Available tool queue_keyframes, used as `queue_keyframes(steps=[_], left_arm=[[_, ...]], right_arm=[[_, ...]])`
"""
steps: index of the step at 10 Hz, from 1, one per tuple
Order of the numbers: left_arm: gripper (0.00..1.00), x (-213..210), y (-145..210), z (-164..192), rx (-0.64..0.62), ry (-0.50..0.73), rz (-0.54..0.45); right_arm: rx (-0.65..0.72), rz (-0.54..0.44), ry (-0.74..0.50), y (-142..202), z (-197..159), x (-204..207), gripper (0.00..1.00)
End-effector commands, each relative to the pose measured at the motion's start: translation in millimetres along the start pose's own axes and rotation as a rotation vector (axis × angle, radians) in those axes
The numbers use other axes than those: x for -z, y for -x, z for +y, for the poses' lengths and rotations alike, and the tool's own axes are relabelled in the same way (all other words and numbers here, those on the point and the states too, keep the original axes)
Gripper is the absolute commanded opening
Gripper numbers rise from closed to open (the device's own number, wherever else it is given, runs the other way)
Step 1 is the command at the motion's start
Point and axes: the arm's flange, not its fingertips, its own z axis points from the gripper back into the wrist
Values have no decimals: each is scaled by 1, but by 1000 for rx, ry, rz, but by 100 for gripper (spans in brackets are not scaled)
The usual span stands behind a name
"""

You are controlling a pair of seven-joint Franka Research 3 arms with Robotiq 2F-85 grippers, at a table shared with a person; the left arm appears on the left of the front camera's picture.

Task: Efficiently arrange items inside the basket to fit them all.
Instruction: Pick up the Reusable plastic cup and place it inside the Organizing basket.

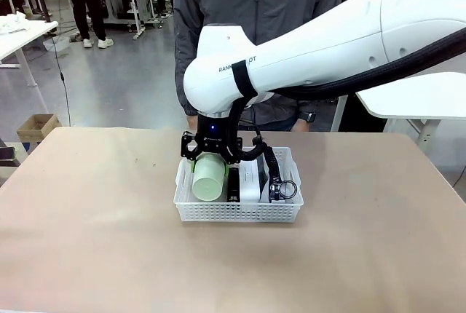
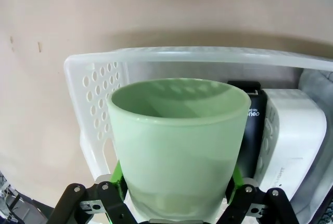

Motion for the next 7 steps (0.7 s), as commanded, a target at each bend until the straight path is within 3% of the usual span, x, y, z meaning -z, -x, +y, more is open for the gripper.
queue_keyframes(steps=[1, 6, 7], left_arm=[[100, 4, -2, -4, -5, -1, -25], [100, 4, -2, -4, -5, -1, -25], [100, 4, -2, -4, -5, -1, -25]], right_arm=[[-35, -3, -6, -3, -3, 3, 87], [-68, -4, 27, -7, 0, 12, 87], [-72, 0, 25, -7, 0, 13, 100]])
